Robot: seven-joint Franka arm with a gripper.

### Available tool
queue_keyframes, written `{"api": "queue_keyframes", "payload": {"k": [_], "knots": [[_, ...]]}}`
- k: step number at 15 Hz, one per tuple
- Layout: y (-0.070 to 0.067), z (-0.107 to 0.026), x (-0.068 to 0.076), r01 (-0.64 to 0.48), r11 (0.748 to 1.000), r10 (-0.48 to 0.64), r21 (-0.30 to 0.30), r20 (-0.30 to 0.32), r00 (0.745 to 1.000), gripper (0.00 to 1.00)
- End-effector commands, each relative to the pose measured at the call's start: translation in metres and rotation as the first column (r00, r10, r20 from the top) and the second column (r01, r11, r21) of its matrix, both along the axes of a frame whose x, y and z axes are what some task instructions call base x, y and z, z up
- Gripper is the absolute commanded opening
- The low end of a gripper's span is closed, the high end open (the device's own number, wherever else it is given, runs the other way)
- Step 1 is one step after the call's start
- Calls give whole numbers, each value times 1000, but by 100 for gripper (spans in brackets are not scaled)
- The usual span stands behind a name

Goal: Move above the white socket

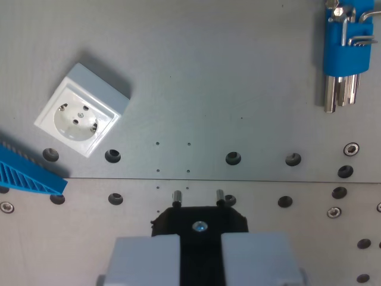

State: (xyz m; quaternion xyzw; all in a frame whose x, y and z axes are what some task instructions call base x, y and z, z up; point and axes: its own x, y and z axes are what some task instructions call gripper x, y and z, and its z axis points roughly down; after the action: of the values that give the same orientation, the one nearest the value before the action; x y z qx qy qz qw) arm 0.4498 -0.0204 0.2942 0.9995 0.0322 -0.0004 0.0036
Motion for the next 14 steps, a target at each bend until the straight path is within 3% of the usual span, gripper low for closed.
{"api": "queue_keyframes", "payload": {"k": [1,14], "knots": [[0,0,0,0,1000,0,0,0,1000,0],[4,-8,-2,-83,997,83,1,13,996,0]]}}
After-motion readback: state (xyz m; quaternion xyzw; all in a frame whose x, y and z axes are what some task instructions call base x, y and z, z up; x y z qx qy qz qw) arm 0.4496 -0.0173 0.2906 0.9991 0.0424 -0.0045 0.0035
